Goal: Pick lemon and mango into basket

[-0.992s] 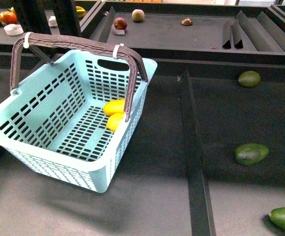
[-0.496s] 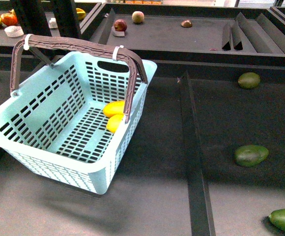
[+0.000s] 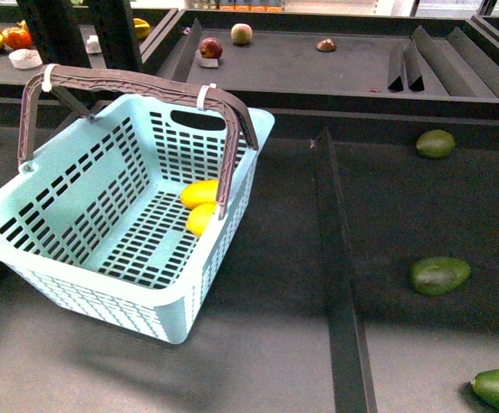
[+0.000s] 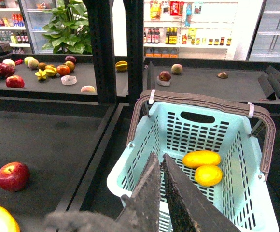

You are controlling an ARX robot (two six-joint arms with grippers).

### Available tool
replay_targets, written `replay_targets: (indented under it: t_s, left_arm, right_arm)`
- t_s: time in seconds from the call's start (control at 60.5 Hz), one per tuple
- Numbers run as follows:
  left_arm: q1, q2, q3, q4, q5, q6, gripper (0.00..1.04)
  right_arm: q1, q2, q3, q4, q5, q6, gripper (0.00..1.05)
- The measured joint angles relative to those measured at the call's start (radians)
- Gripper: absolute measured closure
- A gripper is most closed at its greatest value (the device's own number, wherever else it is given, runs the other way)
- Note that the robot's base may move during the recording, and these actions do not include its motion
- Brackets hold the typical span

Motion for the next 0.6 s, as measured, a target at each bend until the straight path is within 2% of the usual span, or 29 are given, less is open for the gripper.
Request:
replay_targets:
  t_s: [0.116, 0.595]
  left_arm:
    - [0.000, -0.143, 0.000, -0.168, 0.000, 0.000, 1.01]
    - [0.000, -0.175, 0.000, -0.180, 0.000, 0.000, 1.01]
  right_arm:
    - [0.000, 0.000, 0.000, 0.000, 0.000, 0.000, 0.09]
    - [0.000, 0.000, 0.000, 0.000, 0.000, 0.000, 0.09]
